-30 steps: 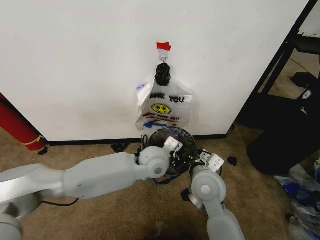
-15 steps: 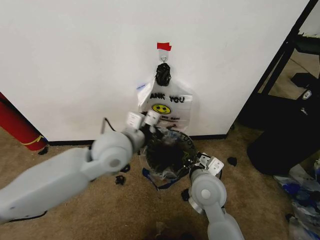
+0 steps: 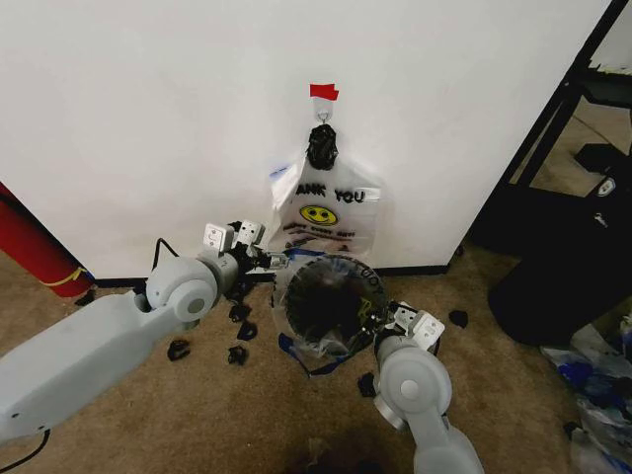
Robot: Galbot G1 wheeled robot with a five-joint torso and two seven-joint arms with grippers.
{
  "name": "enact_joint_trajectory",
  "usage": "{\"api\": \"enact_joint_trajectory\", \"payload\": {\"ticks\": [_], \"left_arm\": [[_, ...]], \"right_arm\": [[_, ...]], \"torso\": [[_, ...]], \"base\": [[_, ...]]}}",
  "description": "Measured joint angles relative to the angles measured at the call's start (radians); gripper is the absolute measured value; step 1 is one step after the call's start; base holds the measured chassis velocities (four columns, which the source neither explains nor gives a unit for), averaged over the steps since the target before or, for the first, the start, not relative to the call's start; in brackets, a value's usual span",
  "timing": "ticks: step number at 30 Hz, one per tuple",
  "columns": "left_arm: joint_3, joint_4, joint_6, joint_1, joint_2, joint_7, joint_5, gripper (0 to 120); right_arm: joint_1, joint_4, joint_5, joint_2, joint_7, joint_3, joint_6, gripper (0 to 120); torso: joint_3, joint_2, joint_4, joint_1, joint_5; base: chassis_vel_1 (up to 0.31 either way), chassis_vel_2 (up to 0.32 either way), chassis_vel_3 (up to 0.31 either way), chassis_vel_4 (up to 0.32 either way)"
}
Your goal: Pick up the garbage bag from the wall and place it over the trash bin.
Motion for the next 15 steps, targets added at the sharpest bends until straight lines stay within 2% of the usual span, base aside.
{"api": "enact_joint_trajectory", "payload": {"ticks": [7,10,15], "left_arm": [[0.044,0.076,0.011,-0.014,-0.04,0.002,0.045,98],[0.045,0.077,0.011,-0.014,-0.04,0.002,0.045,98],[0.063,0.169,-0.015,-0.006,-0.069,0.029,0.046,96]], "right_arm": [[-0.002,0.012,0.003,-0.006,0.0,0.0,-0.001,0],[-0.003,0.012,0.003,-0.006,0.0,0.0,-0.001,0],[0.0,0.024,0.016,-0.022,0.003,0.006,-0.001,0]], "torso": [[0.0,0.0,-0.0001,0.0,-0.0002],[0.0,0.0,-0.0001,0.0,-0.0002],[0.0,0.0,0.0,0.0,-0.0001]], "base": [[0.0,0.0,0.0,0.0],[0.0,0.0,0.0,0.0],[0.0,0.0,0.0,0.0]]}}
